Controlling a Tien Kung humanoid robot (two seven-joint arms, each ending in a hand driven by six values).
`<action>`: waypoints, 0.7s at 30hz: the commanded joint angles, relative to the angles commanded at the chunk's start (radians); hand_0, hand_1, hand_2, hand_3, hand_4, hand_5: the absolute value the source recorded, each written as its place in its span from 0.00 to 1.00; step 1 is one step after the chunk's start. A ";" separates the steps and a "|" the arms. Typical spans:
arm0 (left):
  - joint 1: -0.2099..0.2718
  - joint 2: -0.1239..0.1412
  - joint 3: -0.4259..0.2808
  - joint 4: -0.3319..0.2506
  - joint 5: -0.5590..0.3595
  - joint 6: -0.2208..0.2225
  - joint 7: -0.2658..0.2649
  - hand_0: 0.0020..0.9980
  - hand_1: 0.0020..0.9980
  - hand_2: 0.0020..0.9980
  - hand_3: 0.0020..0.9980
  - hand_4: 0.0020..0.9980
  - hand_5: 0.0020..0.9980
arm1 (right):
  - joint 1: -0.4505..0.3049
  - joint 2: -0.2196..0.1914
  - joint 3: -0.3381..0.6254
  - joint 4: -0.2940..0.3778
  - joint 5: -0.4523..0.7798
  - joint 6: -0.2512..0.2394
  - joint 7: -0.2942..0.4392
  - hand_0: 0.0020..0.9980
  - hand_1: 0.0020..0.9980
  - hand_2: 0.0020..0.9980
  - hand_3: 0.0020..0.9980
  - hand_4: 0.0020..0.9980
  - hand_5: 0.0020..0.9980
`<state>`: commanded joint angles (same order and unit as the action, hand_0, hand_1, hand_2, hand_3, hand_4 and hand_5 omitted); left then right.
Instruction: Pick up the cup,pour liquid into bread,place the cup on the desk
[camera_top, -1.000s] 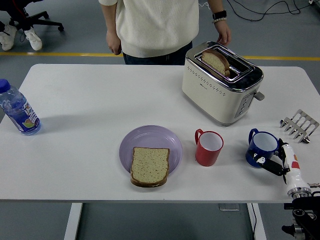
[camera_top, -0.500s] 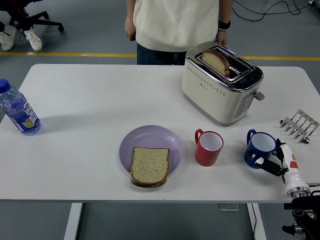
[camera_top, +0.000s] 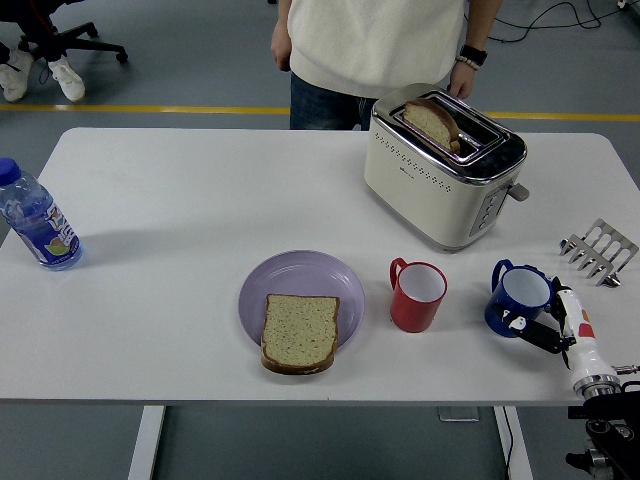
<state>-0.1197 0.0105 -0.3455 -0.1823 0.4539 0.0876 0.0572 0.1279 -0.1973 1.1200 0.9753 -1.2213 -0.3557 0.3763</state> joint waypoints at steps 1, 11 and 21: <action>0.000 0.000 0.000 0.000 0.000 0.000 0.000 0.63 0.60 0.65 0.56 0.36 1.00 | 0.000 0.000 0.000 0.000 -0.002 0.000 0.000 0.75 0.68 0.82 0.93 0.92 0.13; 0.000 0.000 0.000 0.000 0.000 0.000 0.000 0.63 0.60 0.65 0.56 0.36 1.00 | -0.007 -0.001 0.011 0.012 -0.017 0.005 0.003 0.86 0.79 0.93 1.00 1.00 0.12; 0.001 0.000 0.002 0.000 0.001 0.000 0.000 0.63 0.60 0.65 0.55 0.36 1.00 | -0.032 -0.008 0.036 0.057 -0.044 0.017 -0.014 0.90 0.84 0.98 1.00 1.00 0.07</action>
<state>-0.1182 0.0102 -0.3439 -0.1822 0.4547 0.0878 0.0573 0.0955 -0.2051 1.1564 1.0326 -1.2652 -0.3386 0.3626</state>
